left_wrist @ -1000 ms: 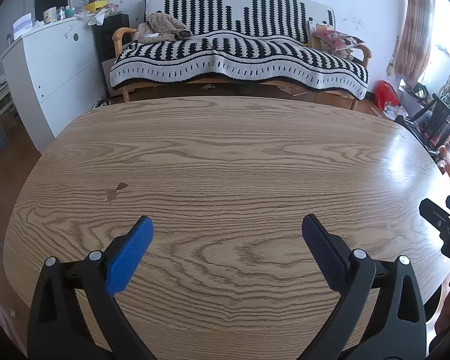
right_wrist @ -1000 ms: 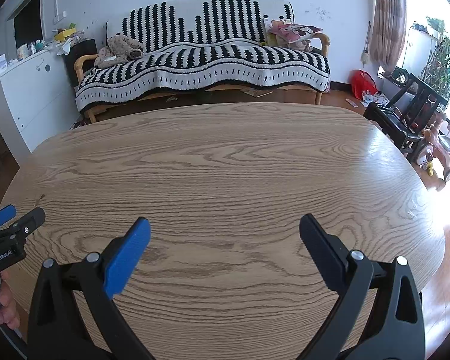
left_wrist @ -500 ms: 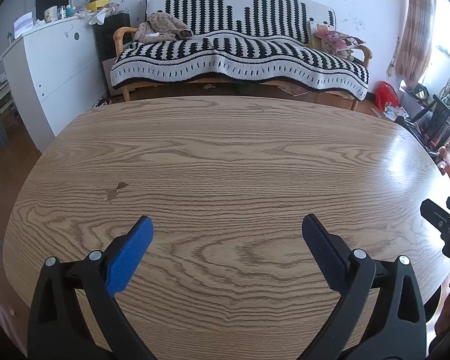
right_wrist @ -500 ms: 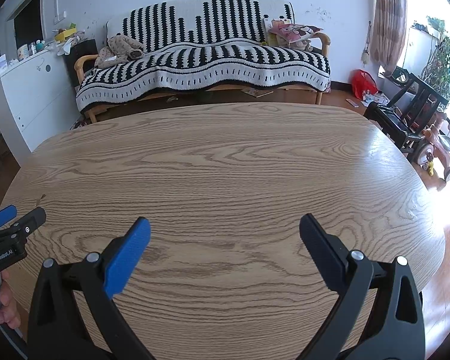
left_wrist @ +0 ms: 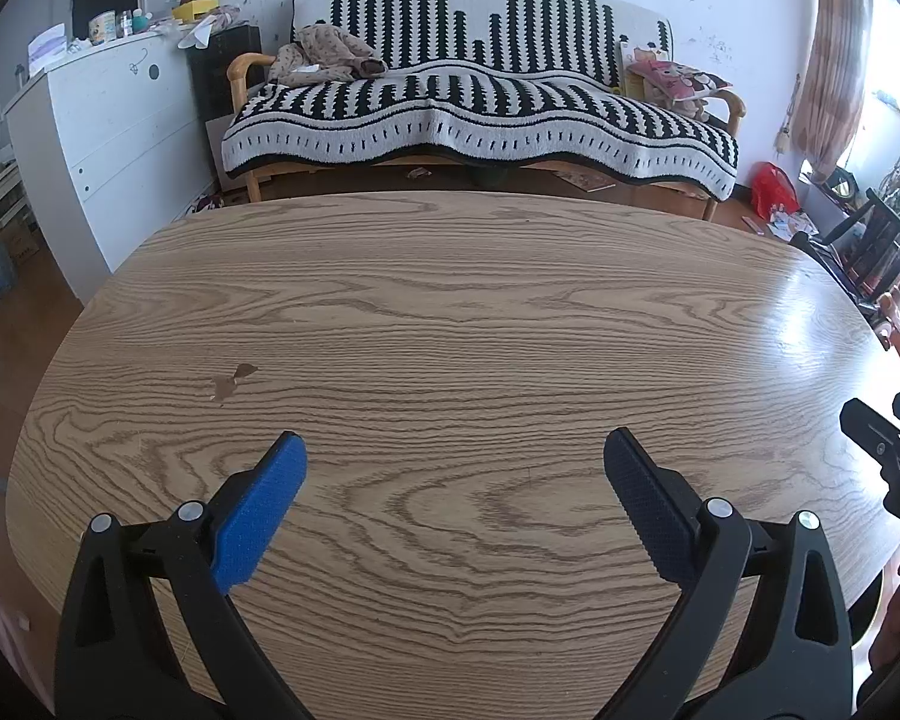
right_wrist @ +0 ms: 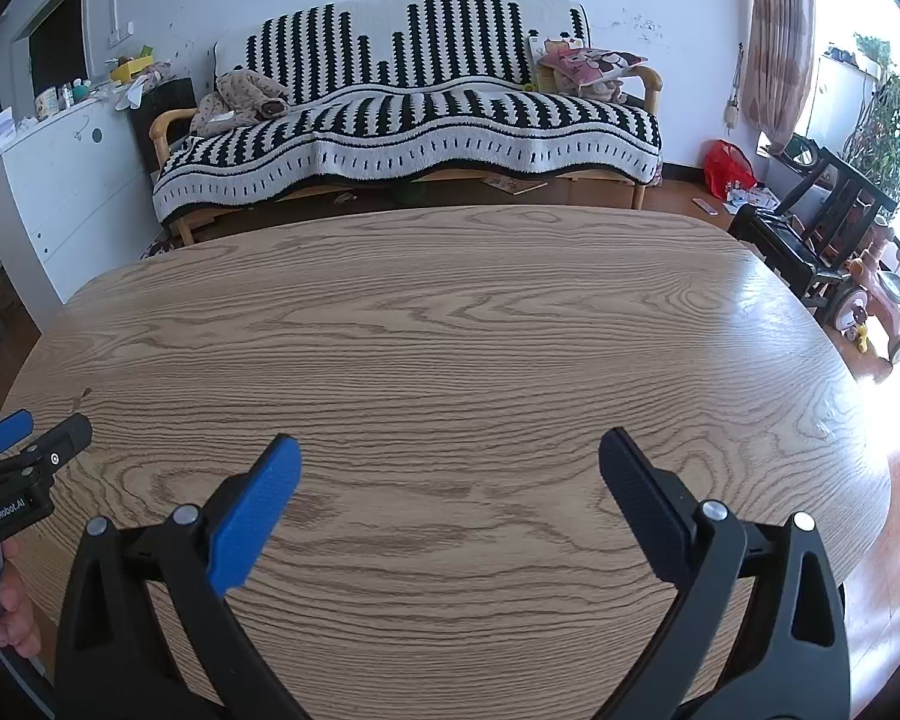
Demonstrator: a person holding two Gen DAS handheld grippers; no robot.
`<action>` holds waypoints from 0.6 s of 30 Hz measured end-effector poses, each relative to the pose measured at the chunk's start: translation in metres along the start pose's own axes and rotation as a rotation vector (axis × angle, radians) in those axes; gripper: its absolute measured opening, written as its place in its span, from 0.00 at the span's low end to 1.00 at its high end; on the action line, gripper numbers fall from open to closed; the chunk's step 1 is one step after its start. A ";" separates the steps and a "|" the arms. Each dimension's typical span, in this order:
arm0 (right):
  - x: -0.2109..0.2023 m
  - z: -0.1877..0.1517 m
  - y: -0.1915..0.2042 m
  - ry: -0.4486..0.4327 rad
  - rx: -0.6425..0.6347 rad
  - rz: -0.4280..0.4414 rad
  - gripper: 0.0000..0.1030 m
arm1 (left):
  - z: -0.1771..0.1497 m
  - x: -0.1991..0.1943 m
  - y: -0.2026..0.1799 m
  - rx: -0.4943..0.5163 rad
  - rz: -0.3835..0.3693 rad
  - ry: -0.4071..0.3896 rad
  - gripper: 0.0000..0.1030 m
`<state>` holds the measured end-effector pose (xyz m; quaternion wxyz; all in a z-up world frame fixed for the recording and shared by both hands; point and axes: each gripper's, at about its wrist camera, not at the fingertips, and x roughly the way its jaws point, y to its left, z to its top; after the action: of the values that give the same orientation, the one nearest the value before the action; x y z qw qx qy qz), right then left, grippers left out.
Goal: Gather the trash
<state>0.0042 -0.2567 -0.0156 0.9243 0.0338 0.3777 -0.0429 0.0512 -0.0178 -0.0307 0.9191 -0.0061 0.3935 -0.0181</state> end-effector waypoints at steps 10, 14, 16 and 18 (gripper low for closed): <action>0.000 -0.001 0.001 0.000 -0.001 0.000 0.93 | 0.001 0.000 0.000 -0.001 -0.001 0.000 0.94; 0.000 -0.001 0.001 -0.001 0.000 -0.001 0.93 | 0.001 0.001 0.000 0.001 -0.002 0.001 0.94; 0.000 0.000 0.001 0.000 0.000 0.000 0.93 | 0.001 0.000 0.000 0.001 0.000 0.001 0.94; 0.000 0.000 0.001 -0.001 -0.002 0.000 0.93 | 0.001 0.000 0.000 0.000 -0.001 0.001 0.94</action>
<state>0.0042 -0.2557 -0.0158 0.9245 0.0330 0.3774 -0.0427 0.0519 -0.0175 -0.0304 0.9189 -0.0064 0.3939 -0.0183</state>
